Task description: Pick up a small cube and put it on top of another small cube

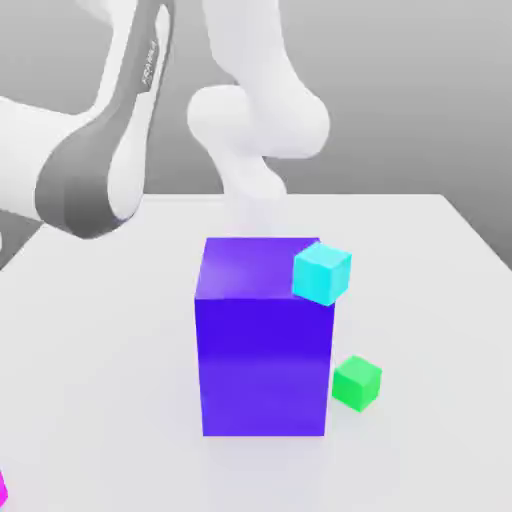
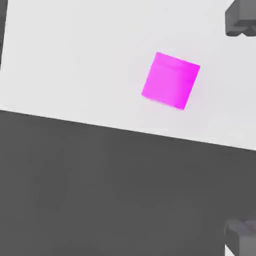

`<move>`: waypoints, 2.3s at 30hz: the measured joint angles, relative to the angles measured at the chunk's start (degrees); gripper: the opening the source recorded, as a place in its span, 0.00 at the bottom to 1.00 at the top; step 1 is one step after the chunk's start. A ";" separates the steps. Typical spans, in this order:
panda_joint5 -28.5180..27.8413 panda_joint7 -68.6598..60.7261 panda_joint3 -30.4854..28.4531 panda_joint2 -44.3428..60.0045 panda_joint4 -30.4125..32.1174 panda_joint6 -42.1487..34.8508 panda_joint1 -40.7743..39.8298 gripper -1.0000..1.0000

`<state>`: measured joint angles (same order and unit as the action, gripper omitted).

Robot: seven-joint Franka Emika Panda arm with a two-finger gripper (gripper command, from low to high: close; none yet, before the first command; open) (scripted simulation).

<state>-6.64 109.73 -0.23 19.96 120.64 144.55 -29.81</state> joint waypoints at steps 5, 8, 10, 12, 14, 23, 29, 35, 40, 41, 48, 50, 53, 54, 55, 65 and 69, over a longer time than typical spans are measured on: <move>6.08 3.28 0.25 8.99 -1.70 3.67 -3.40 0.50; 6.52 3.53 0.30 14.94 -3.06 7.98 -3.65 0.00; 6.52 3.53 0.30 14.94 -3.06 7.99 -3.65 0.00; 6.54 3.51 0.30 14.94 -3.06 8.09 -3.66 0.00; 6.56 3.53 0.29 15.80 -3.25 8.74 -3.66 0.00; 8.53 4.53 4.19 2.62 0.20 1.21 -0.64 0.00; 12.90 6.91 11.18 -5.99 5.15 0.92 4.87 0.00; 20.40 7.53 18.36 -14.85 10.73 1.93 11.42 0.00; 27.86 8.65 21.81 -22.83 17.64 3.46 20.09 0.00; 29.30 9.04 22.32 -24.45 19.22 3.82 21.51 0.00; 35.62 16.03 28.48 -34.76 33.35 6.38 28.91 0.00; 35.26 19.16 30.52 -36.39 37.28 6.88 29.45 0.00; 31.03 25.65 34.01 -36.59 42.79 7.39 27.14 0.00; 29.41 27.91 35.23 -36.52 44.60 7.54 26.17 0.00; 27.52 29.81 36.31 -35.86 45.53 8.13 24.92 0.00; 3.66 46.90 42.69 -22.94 46.12 18.82 12.35 0.00; -5.06 52.92 40.88 -17.64 46.04 23.41 11.48 0.00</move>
